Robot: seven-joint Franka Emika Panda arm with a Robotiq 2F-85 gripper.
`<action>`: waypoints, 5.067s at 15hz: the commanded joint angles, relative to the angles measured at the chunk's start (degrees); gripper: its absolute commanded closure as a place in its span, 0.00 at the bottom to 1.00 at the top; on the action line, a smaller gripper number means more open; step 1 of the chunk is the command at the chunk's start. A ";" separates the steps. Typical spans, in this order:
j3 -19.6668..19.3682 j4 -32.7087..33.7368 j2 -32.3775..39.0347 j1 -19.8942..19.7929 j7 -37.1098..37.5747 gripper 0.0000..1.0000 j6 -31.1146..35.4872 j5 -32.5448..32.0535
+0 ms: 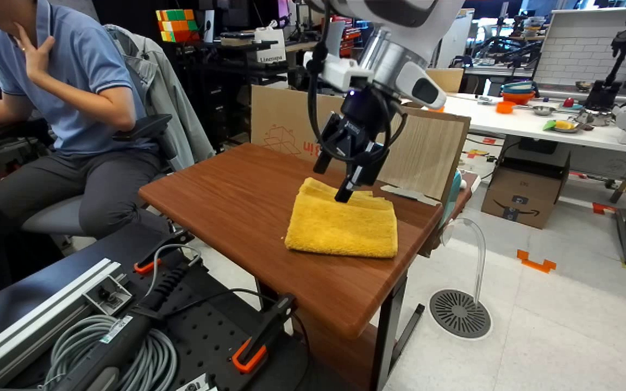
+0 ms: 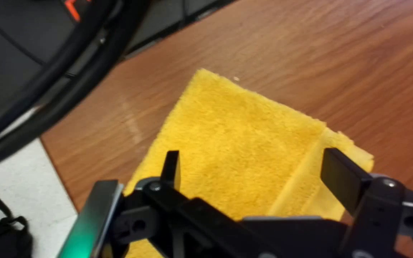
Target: Wipe the table with the yellow towel
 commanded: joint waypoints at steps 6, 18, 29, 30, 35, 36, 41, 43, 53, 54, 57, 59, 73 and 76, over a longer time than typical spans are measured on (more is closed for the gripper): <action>4.93 -2.01 8.82 -1.38 -4.89 0.00 23.64 11.31; 5.89 -13.68 7.54 2.82 -10.37 0.00 37.25 5.44; 5.11 -29.52 -0.01 18.96 -1.10 0.00 41.88 -16.60; 5.23 -30.21 0.02 20.36 0.49 0.00 42.00 -18.11; 4.14 -30.04 1.62 26.72 9.98 0.00 42.49 -26.13; 3.93 -29.09 2.31 27.74 11.85 0.00 42.16 -27.36; 4.65 -27.75 1.50 30.54 17.10 0.00 39.94 -30.51; 6.28 -27.25 1.09 30.14 15.62 0.00 38.24 -28.90; 13.50 -16.91 3.96 29.19 12.26 0.00 28.44 -20.06; 14.08 -15.52 3.95 28.91 11.78 0.00 27.54 -18.66; 14.55 -10.77 5.23 28.46 11.20 0.00 27.35 -15.83; 14.17 -6.32 6.87 27.93 11.28 0.00 26.57 -14.09; 8.78 23.04 23.17 17.69 13.64 0.00 9.84 -3.32; 7.15 24.96 24.95 14.00 13.92 0.00 6.41 -1.40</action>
